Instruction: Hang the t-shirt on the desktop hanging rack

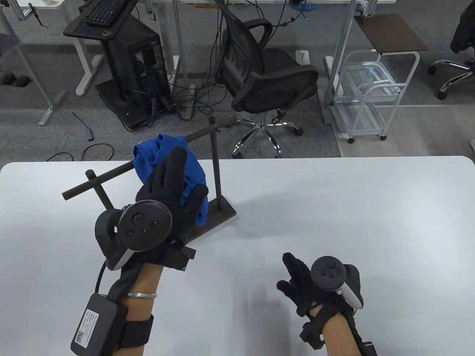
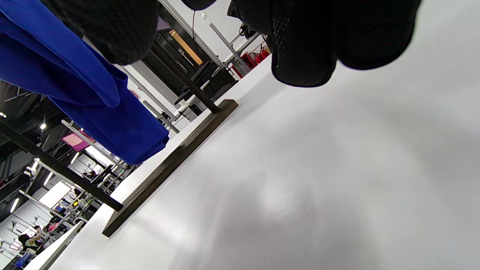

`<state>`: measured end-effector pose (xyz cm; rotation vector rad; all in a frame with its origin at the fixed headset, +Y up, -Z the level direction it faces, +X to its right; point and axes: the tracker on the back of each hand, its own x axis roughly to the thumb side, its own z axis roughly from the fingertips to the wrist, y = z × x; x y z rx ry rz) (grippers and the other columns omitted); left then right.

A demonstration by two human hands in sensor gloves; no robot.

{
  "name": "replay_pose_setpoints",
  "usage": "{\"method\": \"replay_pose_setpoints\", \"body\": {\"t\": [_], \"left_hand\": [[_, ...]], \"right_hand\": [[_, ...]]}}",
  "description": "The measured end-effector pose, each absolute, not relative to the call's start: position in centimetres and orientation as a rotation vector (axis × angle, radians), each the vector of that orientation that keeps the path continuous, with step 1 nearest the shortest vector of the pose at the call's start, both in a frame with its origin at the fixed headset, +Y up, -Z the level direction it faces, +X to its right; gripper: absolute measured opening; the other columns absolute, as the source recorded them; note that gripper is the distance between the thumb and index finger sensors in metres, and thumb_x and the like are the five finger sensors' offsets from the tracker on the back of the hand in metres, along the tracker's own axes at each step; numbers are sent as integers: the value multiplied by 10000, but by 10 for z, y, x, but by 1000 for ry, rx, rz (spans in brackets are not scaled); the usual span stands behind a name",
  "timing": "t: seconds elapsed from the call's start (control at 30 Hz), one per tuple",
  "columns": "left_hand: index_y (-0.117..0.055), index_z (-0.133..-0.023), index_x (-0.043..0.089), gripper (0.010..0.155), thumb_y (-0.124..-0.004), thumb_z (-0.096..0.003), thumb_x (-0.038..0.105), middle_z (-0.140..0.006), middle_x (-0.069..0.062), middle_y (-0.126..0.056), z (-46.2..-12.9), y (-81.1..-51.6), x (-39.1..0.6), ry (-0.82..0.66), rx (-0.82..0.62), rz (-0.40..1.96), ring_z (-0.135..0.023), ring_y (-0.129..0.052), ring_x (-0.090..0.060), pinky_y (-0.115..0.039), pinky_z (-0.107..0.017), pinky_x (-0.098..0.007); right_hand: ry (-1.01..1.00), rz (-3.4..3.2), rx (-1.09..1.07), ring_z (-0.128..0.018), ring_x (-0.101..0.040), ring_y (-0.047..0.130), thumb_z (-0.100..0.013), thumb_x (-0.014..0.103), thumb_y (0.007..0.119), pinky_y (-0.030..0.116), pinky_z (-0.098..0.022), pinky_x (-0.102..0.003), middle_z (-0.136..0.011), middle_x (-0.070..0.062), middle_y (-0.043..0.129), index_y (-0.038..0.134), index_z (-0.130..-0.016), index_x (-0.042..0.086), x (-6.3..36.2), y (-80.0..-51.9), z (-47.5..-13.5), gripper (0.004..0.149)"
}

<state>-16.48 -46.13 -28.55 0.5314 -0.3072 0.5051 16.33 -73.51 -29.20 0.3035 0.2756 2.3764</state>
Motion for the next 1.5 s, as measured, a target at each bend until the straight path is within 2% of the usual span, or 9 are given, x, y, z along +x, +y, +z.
{"method": "replay_pose_setpoints", "body": {"t": [0.63, 0.93, 1.13, 1.5], "left_hand": [[-391, -1125, 146, 827, -573, -482, 634, -1107, -185, -581, -288, -524, -165, -333, 419, 568, -942, -760, -458, -642, -645, -664], [-382, -1125, 134, 841, -575, -481, 639, -1108, -193, -572, -291, -569, -163, -340, 357, 612, -947, -745, -466, -629, -647, -671], [-356, -1125, 128, 857, -578, -479, 644, -1134, -205, -483, -293, -598, -158, -341, 317, 607, -1003, -614, -502, -537, -665, -713], [-343, -1124, 126, 869, -584, -474, 650, -1141, -214, -443, -291, -651, -145, -358, 225, 674, -1016, -568, -514, -501, -665, -730]], "right_hand": [[301, 2401, 348, -688, -438, 796, -419, 408, 788, 696, -449, -579, -994, -222, 442, 367, -1002, 159, 153, -736, -293, 761], [315, 2398, 369, -688, -438, 797, -422, 411, 781, 697, -448, -577, -994, -222, 443, 368, -1002, 160, 148, -738, -294, 755], [322, 2392, 378, -688, -439, 797, -421, 413, 781, 697, -448, -578, -995, -223, 441, 368, -1002, 160, 147, -738, -294, 756], [332, 2402, 393, -689, -438, 796, -422, 414, 780, 697, -448, -577, -995, -225, 440, 368, -1003, 160, 143, -738, -295, 756]]}}
